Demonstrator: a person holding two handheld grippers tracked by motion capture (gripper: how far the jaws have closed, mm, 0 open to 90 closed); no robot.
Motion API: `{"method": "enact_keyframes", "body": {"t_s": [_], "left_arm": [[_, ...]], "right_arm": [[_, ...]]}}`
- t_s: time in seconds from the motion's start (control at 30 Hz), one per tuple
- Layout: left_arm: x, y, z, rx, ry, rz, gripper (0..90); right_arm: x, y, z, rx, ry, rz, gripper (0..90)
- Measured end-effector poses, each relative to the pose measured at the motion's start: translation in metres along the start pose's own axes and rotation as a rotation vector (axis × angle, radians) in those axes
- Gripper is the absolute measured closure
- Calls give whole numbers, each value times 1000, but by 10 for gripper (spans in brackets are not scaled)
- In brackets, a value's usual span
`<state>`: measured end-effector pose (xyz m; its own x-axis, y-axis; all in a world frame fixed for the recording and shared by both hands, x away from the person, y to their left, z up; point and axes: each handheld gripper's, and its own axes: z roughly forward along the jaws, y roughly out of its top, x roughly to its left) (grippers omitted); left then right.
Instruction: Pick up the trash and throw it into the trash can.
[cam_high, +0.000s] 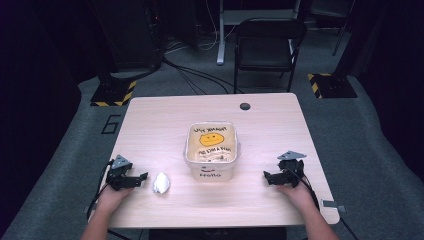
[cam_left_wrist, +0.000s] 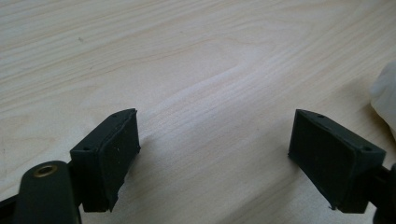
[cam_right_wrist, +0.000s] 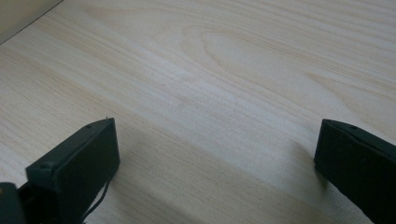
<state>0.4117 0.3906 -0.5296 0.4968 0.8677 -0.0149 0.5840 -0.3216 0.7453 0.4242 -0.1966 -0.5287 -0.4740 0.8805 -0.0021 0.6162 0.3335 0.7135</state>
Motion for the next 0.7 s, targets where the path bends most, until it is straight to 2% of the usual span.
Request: {"method": "enact_keyframes", "body": {"t_s": [0.07,0.2,0.7], "left_arm": [[-1,0,0,-1,-14,20,147],[-1,-1,0,-2,-21,24,147],[-1,0,1,-3,-19,22,148]], "right_arm": [[0,0,0,0,1,-1,0],[0,0,0,1,0,-3,0],[1,-1,-1,2,-1,6,0]]}}
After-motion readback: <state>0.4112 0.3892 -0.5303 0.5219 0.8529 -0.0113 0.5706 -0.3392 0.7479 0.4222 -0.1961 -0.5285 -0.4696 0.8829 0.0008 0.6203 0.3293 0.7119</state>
